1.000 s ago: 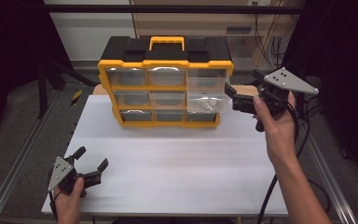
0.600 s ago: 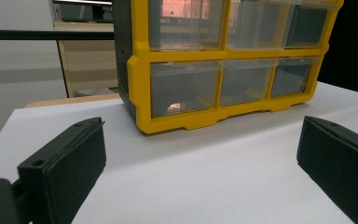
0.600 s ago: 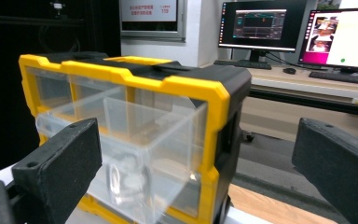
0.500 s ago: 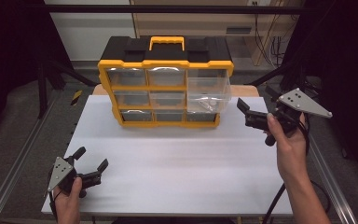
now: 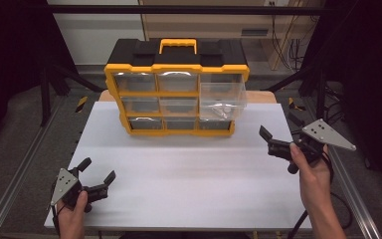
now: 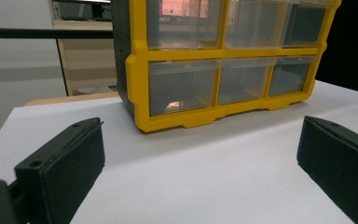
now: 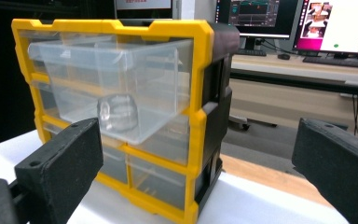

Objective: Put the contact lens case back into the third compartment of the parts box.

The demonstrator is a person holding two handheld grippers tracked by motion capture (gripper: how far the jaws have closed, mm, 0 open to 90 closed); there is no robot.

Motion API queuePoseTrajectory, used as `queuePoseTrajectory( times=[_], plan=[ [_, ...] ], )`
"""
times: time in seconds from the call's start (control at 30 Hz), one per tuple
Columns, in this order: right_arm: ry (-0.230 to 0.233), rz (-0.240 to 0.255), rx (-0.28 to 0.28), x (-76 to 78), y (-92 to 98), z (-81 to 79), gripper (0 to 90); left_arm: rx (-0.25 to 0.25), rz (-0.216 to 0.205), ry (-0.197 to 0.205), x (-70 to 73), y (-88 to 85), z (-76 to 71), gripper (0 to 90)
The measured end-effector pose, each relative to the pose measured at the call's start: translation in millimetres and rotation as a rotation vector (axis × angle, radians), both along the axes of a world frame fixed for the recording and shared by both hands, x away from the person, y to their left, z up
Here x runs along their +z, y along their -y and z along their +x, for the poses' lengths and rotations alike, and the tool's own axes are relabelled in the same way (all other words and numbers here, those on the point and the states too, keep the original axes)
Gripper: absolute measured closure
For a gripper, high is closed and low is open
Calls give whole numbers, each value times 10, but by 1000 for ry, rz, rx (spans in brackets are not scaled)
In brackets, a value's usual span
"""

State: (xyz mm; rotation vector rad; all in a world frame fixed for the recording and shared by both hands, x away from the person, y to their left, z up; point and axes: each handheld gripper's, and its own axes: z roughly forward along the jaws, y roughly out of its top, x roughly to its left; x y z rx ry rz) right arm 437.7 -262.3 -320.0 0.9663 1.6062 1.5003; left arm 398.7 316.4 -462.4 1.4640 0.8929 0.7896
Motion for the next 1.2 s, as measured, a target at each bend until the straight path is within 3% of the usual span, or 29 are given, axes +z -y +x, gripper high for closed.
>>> queuePoseTrajectory(
  times=[0.3,0.67,1.03,1.2],
  plan=[
    [-31,9,7,-332,80,-116,26,18,-14,0,22,21,-41,3],
    [-77,12,33,-712,133,-239,36,6,0,-6,11,49,-132,3],
    [-136,26,79,-1104,130,-240,62,-1,-6,-5,11,60,-150,3],
    [-146,37,103,-1195,96,-221,70,0,-5,-6,2,50,-143,3]
  ],
)
